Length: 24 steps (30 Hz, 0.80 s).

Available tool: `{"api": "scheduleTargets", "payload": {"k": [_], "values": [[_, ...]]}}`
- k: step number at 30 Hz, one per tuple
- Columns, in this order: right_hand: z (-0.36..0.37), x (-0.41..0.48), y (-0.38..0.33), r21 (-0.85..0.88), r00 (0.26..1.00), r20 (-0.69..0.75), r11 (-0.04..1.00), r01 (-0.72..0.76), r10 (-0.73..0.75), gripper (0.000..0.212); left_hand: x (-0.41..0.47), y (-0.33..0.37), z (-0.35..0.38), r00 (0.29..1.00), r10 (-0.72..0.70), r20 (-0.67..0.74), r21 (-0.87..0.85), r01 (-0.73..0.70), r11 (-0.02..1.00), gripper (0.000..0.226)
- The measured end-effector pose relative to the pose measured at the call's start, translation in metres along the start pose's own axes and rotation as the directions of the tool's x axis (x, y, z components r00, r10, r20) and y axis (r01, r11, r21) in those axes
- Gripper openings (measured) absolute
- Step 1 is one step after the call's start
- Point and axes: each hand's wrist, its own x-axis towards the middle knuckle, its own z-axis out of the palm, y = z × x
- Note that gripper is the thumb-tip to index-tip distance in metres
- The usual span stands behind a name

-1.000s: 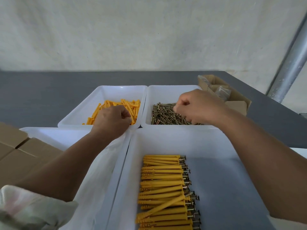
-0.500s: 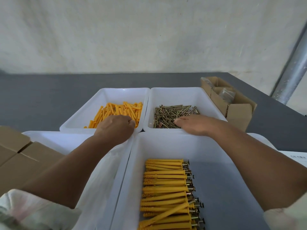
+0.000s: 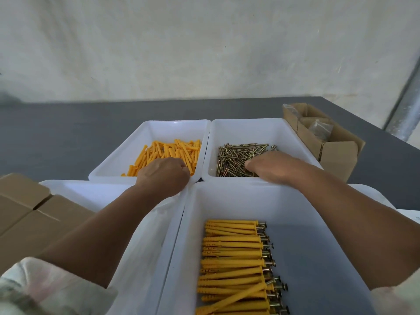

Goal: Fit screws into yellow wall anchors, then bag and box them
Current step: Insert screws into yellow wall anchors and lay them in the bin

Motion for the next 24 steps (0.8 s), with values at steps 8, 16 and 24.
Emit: {"api": "scheduleTargets", "payload": {"k": [8,16,24], "values": [[0.004,0.003,0.016,0.21,0.92,-0.391,0.97,0.125,-0.034,0.028,0.045,-0.007,-0.014,0.979,-0.15,-0.136,-0.189,0.123,0.974,0.028],[0.011,-0.001,0.013,0.108,0.872,-0.484,0.983,0.151,-0.081,0.022,0.101,0.002,0.016,0.999,-0.029,0.02,-0.11,0.031,0.993,0.052],[0.011,0.003,0.013,0.085,0.869,-0.489,0.988,0.127,-0.07,0.014,0.093,0.013,0.003,0.948,0.061,0.311,0.096,-0.095,0.991,0.043]]}}
